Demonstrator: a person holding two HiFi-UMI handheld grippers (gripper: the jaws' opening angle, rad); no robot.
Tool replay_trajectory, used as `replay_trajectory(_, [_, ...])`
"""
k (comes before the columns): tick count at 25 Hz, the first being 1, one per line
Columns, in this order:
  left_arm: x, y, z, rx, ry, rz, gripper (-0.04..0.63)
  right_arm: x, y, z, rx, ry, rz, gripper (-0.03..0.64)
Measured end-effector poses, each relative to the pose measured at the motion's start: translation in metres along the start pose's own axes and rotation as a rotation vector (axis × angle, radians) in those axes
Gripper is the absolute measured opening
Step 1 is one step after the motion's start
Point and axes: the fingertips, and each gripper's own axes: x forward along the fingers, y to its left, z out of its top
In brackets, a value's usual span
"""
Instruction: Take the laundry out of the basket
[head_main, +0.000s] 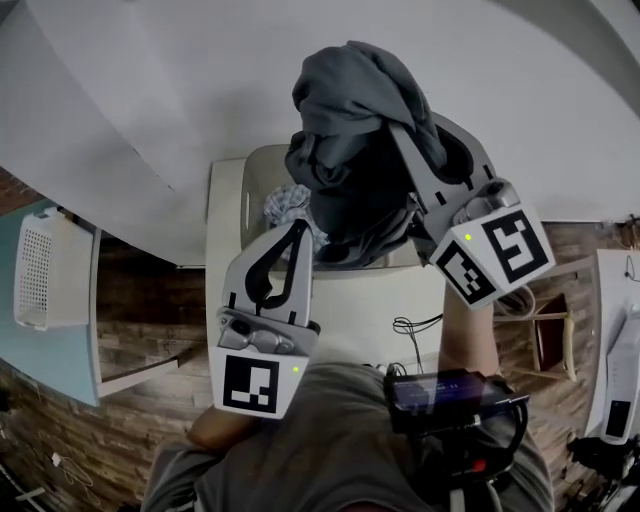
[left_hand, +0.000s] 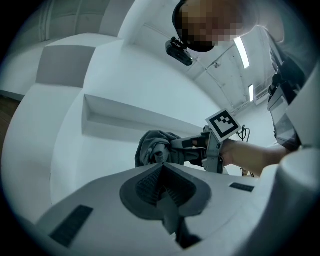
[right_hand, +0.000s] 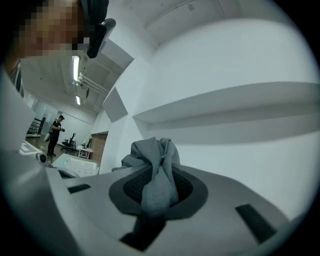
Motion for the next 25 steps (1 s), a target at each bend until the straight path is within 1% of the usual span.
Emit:
replay_trajectory(9, [-0.022,-0.028,0.020,-0.001,-0.049,-0.078,0.008,-0.053,-0.021,0.083,-0.098,-0.105,-0.144,0.058])
replay_trajectory(12, [-0.028,-0.037,0.027,-0.005,-0.067,-0.106,0.008,-0.076,-0.024,0.104,-0.129,-0.125,-0.193,0.058])
replay_trajectory(19, [-0.034,-0.062,0.033,-0.025,-0.085,-0.185,0.008,-0.124,-0.038,0.117,-0.166,-0.120,-0.313,0.058])
replay_trajectory(25, [-0.042,-0.085,0.034,-0.041,-0.086,-0.250,0.008,-0.170,-0.043,0.108,-0.167,-0.093,-0.405,0.058])
